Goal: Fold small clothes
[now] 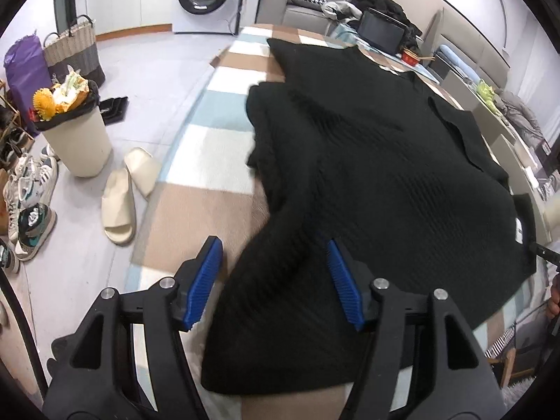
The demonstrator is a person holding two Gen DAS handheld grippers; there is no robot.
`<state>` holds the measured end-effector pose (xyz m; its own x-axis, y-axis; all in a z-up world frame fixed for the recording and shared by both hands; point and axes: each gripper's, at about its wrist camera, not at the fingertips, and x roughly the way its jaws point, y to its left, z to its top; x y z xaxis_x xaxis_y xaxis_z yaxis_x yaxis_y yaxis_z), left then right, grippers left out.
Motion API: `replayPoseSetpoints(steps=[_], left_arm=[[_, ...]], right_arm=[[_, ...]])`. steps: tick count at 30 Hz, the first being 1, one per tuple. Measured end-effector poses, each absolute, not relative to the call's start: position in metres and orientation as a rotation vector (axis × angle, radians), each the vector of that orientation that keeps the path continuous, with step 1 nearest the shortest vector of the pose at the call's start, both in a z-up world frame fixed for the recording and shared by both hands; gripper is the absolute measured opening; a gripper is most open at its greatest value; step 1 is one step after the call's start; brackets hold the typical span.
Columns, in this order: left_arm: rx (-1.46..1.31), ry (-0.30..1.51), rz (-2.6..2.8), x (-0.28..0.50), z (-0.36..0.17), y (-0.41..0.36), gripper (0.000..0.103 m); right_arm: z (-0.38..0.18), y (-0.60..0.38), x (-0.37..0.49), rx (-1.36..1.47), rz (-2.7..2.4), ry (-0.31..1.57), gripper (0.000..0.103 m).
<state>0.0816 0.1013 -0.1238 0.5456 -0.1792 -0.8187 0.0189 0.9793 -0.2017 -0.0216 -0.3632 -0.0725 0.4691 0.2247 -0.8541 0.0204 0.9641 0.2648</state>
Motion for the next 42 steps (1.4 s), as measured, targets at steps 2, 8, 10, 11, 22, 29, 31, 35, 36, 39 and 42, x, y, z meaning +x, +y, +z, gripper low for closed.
replayPoseSetpoints(steps=[2,8,10,11,22,29,31,35,36,39,42], left_arm=[[-0.187,0.988,-0.139,0.074,-0.123,0.097,0.059],[-0.183,0.974,-0.193,0.056,-0.113,0.084,0.044],[-0.199,0.972,-0.192,0.052,-0.111,0.085,0.038],[-0.209,0.970,-0.190,0.050,-0.110,0.087,0.038],[-0.185,0.908,-0.137,0.056,-0.099,0.090,0.002],[-0.260,0.757,-0.170,0.059,-0.048,0.107,0.002],[-0.260,0.711,-0.174,0.072,-0.032,0.108,0.002],[-0.255,0.648,-0.177,0.105,-0.011,0.108,0.002],[-0.251,0.637,-0.173,0.117,-0.007,0.107,0.002],[-0.257,0.623,-0.162,0.153,0.000,0.107,0.002],[-0.271,0.645,-0.147,0.195,-0.005,0.108,0.002]], right_arm=[[-0.063,-0.356,-0.032,0.245,0.174,1.055,0.045],[-0.062,-0.345,-0.031,0.244,0.240,1.025,0.045],[-0.070,-0.345,-0.026,0.260,0.236,1.048,0.041],[-0.073,-0.346,-0.024,0.265,0.237,1.051,0.041],[-0.070,-0.339,-0.019,0.207,0.204,0.990,0.005],[-0.013,-0.351,-0.020,0.283,0.192,0.766,0.004],[0.000,-0.350,-0.010,0.290,0.171,0.715,0.004],[0.018,-0.351,0.025,0.319,0.118,0.635,0.004],[0.020,-0.352,0.037,0.325,0.102,0.623,0.004],[0.023,-0.358,0.074,0.365,0.056,0.593,0.004],[0.015,-0.366,0.111,0.419,-0.007,0.587,0.004]])
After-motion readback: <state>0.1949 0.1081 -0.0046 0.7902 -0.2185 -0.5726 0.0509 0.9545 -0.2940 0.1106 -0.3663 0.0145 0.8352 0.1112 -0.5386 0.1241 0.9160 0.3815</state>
